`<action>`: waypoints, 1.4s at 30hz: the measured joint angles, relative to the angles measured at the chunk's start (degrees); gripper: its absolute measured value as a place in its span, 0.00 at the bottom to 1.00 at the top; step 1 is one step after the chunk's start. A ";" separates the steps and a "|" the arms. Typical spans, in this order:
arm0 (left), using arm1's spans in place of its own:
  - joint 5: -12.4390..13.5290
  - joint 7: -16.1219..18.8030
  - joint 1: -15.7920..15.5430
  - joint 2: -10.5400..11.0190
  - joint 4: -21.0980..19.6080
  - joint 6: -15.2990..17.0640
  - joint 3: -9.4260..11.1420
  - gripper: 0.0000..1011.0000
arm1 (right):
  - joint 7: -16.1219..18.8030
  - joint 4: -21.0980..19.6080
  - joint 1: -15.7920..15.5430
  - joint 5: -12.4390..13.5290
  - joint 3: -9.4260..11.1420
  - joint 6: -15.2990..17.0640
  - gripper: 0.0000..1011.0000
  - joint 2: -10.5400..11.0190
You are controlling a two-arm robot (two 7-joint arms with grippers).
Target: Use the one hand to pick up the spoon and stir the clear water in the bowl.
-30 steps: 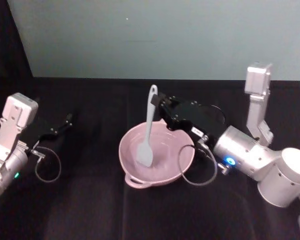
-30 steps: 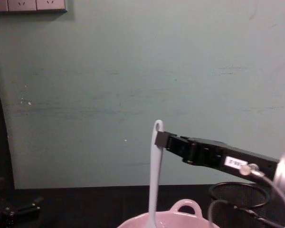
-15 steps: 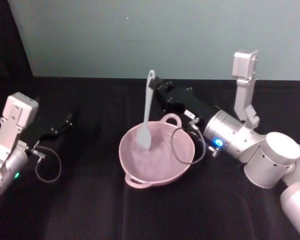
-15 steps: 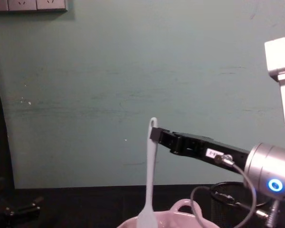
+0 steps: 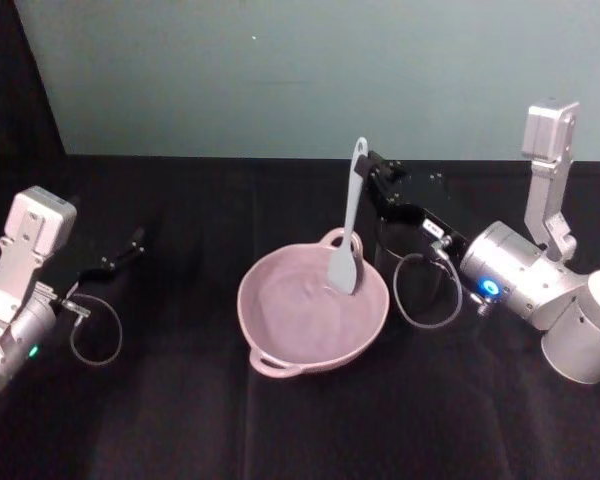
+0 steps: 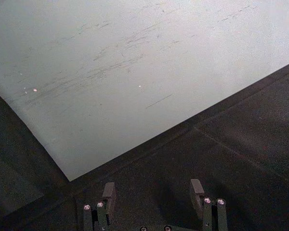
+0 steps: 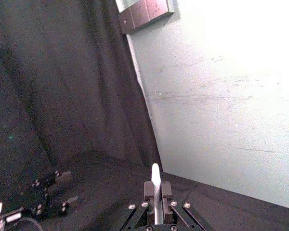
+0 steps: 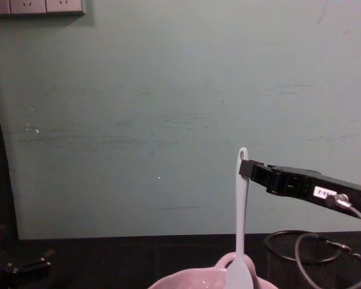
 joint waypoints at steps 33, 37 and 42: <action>0.00 0.00 0.00 0.00 0.00 0.00 0.00 1.00 | 1.55 0.52 1.82 0.47 -3.64 2.00 0.09 -3.87; 0.00 0.00 0.00 0.00 0.00 0.00 0.00 1.00 | 0.80 2.14 2.14 0.80 -2.63 1.57 0.09 -3.91; 0.00 0.00 0.00 0.00 0.00 0.00 0.00 1.00 | -0.06 2.40 1.46 1.08 -0.77 0.90 0.09 -2.79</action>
